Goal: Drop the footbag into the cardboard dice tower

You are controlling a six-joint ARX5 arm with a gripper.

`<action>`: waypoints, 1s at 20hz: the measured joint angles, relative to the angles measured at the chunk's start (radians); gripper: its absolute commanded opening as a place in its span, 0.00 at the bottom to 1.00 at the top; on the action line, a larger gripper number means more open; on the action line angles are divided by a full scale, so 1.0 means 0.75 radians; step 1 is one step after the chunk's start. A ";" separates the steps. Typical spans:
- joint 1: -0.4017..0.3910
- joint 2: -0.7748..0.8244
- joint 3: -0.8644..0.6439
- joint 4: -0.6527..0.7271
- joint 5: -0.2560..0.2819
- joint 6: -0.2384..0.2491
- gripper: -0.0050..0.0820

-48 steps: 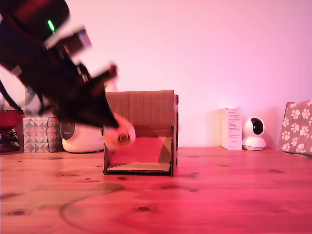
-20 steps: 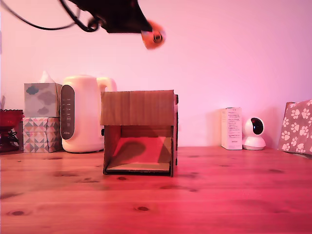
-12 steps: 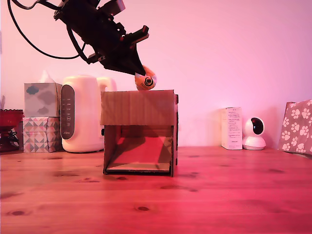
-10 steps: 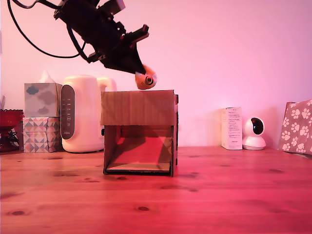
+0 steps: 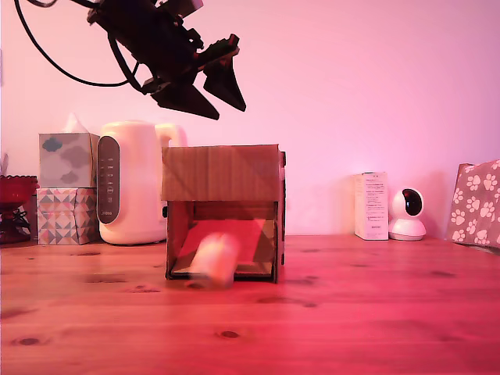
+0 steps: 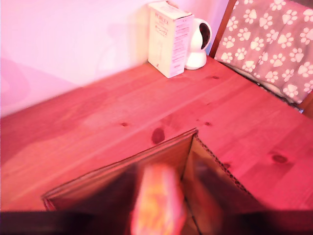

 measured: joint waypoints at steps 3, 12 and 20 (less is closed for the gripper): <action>0.000 -0.050 0.000 -0.116 0.009 0.001 0.04; -0.003 -0.217 0.005 -0.317 0.100 0.044 0.03; -0.005 -0.314 -0.298 -0.110 0.154 0.044 0.03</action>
